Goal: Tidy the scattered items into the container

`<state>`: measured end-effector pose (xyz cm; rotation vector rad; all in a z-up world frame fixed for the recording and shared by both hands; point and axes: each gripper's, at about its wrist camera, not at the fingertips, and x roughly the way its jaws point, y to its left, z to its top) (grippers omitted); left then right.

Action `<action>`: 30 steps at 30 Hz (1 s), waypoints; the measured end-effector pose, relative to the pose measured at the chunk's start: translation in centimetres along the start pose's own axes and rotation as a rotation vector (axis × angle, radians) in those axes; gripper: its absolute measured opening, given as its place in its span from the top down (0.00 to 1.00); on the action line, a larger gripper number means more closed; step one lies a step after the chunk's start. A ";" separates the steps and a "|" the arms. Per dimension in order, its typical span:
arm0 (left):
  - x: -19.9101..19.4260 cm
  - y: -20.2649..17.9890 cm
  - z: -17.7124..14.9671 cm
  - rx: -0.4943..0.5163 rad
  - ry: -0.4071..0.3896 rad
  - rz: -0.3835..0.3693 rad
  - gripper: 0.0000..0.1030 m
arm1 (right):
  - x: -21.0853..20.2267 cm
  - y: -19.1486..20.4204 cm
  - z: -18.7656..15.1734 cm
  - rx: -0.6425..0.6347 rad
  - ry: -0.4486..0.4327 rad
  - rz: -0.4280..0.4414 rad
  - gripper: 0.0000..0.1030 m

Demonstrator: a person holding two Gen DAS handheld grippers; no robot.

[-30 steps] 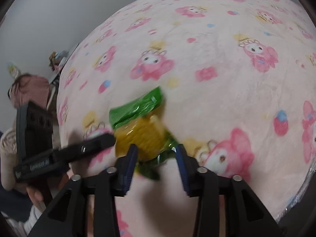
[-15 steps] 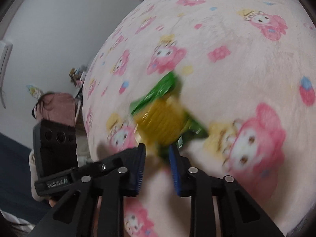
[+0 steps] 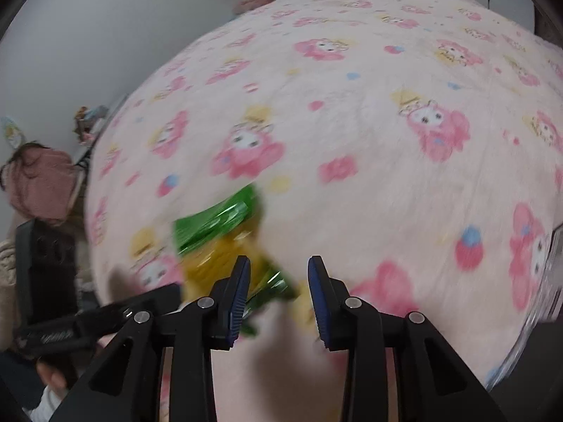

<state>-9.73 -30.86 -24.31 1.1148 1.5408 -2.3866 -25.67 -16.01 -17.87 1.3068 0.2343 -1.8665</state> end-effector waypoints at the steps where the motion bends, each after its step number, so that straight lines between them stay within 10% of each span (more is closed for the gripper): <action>1: 0.0 0.1 0.2 -0.002 -0.013 0.016 0.62 | 0.6 -0.7 0.6 0.005 -0.002 -0.030 0.71; 11: -1.1 2.1 0.7 -0.005 0.017 0.003 0.72 | 4.3 0.0 0.2 -0.042 0.117 0.081 0.82; 17: -0.7 0.7 0.5 0.041 0.070 -0.041 0.51 | 1.7 1.4 -1.9 -0.037 0.162 0.232 0.92; 23: -1.2 0.0 -0.1 0.028 0.007 0.026 0.84 | 1.0 3.5 -5.2 -0.089 0.183 0.234 0.92; 28: -1.3 0.5 -0.1 0.041 0.003 0.052 0.86 | -0.1 2.3 -4.1 -0.061 0.118 0.169 0.90; 30: -1.4 0.6 0.0 0.038 0.000 0.053 0.87 | -0.5 1.5 -3.1 -0.044 0.084 0.150 0.73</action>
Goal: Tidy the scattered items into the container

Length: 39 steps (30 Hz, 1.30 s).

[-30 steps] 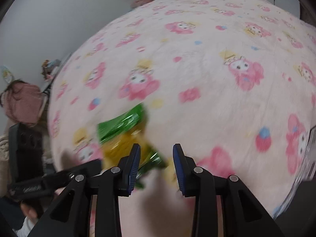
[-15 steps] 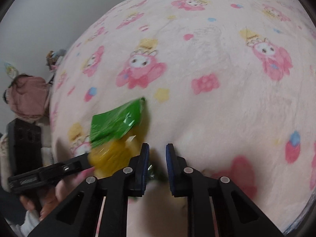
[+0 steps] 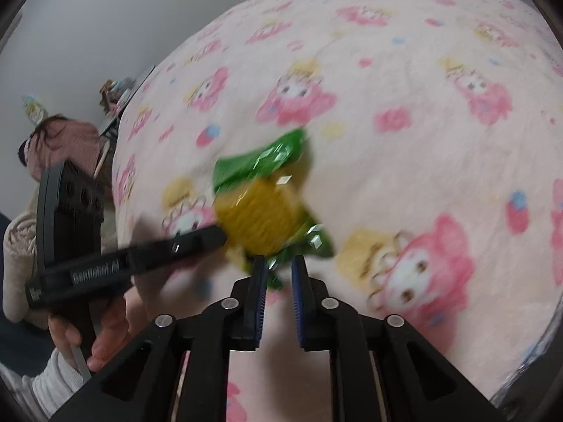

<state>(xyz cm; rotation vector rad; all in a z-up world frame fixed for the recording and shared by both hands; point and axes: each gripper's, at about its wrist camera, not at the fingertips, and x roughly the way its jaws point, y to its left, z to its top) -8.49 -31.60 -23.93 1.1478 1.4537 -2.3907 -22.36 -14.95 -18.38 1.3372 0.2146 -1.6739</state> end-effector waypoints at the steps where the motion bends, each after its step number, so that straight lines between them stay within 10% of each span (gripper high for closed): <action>1: 0.0 0.0 0.1 -0.001 -0.003 0.000 0.87 | 0.0 -0.5 0.7 0.016 -0.013 -0.015 0.62; 2: 0.0 0.0 0.2 0.001 -0.004 0.001 0.87 | 0.2 -1.0 1.3 0.039 -0.020 -0.011 0.45; 7: 1.2 1.1 1.0 -0.020 0.049 -0.013 0.73 | 3.5 -1.8 3.7 0.089 0.051 0.214 0.38; 11: 1.6 1.2 1.2 -0.031 0.054 -0.045 0.76 | 6.0 -0.2 3.2 0.030 0.056 0.214 0.26; 20: 0.7 -2.5 -1.6 0.090 0.090 -0.060 0.90 | 1.5 2.1 -0.3 0.007 0.001 0.303 0.73; 26: -2.0 -2.8 -1.9 0.082 0.004 -0.064 0.91 | -1.6 4.5 -1.7 -0.018 -0.068 0.224 0.73; 30: -0.6 -1.4 -0.1 0.022 0.060 -0.106 0.61 | -1.1 2.1 -0.1 0.017 -0.054 0.101 0.49; 39: 3.1 1.0 3.1 -0.079 0.096 -0.167 0.48 | 4.6 0.0 2.0 -0.111 0.088 0.031 0.33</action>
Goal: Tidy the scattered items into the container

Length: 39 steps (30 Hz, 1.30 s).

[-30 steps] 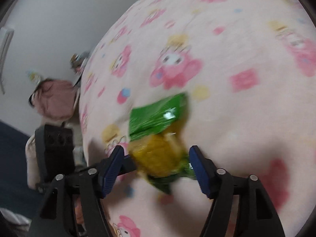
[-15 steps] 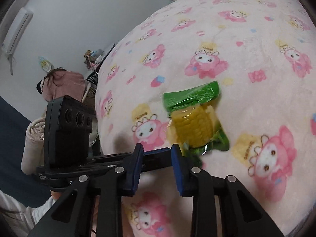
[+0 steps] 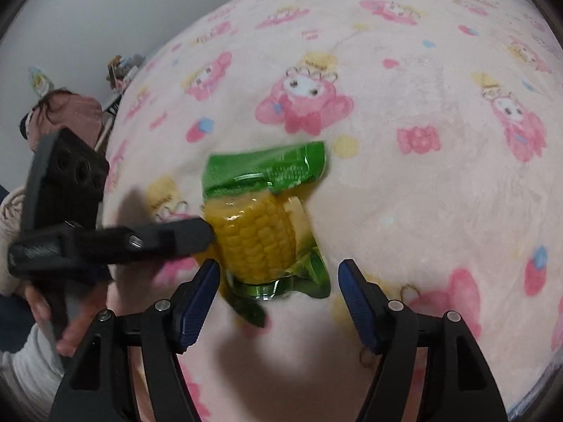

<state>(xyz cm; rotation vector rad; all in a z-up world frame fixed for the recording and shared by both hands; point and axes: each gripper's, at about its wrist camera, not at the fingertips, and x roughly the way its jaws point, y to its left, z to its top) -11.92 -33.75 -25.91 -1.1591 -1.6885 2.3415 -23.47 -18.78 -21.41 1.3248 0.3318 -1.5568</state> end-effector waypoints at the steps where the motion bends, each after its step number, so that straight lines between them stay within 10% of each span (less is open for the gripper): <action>1: 0.2 0.0 0.2 0.000 -0.005 0.000 0.47 | 0.5 -0.2 0.2 0.006 -0.008 0.014 0.33; 10: -1.8 -4.0 -1.5 0.156 -0.028 -0.016 0.50 | -2.7 0.6 -1.0 0.026 -0.131 0.101 0.44; 23: -0.7 -10.5 -11.1 0.277 0.202 -0.180 0.51 | -14.4 2.7 -13.8 0.193 -0.286 0.041 0.63; 31: 3.3 -10.1 -17.2 0.257 0.400 -0.109 0.55 | -15.2 0.0 -22.9 0.388 -0.230 0.040 0.68; 39: 3.8 -9.1 -18.3 0.258 0.433 0.002 0.48 | -13.9 -1.6 -24.4 0.438 -0.181 0.030 0.60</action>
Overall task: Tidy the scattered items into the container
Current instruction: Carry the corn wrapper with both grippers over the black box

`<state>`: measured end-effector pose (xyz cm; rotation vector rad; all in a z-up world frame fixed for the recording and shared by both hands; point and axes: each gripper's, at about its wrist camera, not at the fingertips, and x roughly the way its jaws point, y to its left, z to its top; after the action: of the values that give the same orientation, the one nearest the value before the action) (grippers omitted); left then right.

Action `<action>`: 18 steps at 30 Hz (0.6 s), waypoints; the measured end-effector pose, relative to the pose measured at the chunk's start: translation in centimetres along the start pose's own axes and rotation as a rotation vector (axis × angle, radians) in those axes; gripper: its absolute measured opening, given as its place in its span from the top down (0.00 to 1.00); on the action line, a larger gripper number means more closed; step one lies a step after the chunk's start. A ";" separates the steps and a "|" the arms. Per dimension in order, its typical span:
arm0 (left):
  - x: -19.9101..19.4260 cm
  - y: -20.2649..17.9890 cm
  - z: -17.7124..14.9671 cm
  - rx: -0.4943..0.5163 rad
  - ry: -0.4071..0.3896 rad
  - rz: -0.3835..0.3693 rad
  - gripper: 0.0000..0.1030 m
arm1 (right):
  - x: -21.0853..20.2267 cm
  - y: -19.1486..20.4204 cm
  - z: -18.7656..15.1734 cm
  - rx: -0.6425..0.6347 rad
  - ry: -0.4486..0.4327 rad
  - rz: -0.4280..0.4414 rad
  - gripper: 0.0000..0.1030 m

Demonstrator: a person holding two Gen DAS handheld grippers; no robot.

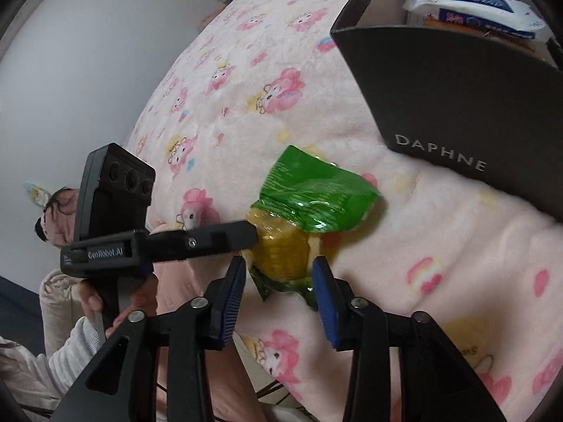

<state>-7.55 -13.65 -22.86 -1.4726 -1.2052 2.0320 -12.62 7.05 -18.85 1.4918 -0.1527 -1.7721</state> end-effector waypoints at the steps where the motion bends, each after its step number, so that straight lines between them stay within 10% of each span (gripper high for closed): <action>1: 0.1 0.2 -0.1 -0.009 0.003 -0.003 0.47 | 0.4 0.0 0.1 -0.012 0.011 -0.018 0.59; 7: -0.6 -0.9 -0.8 0.029 -0.009 0.038 0.46 | 1.7 0.8 -0.5 -0.037 0.022 -0.089 0.58; 18: -4.6 -9.5 -2.5 0.203 -0.054 -0.087 0.47 | -8.8 4.7 -1.7 -0.103 -0.194 -0.071 0.62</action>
<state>-5.26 -10.32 -12.80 -1.2571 -1.0297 2.0786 -9.01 10.10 -9.89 1.2658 -0.1057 -1.9510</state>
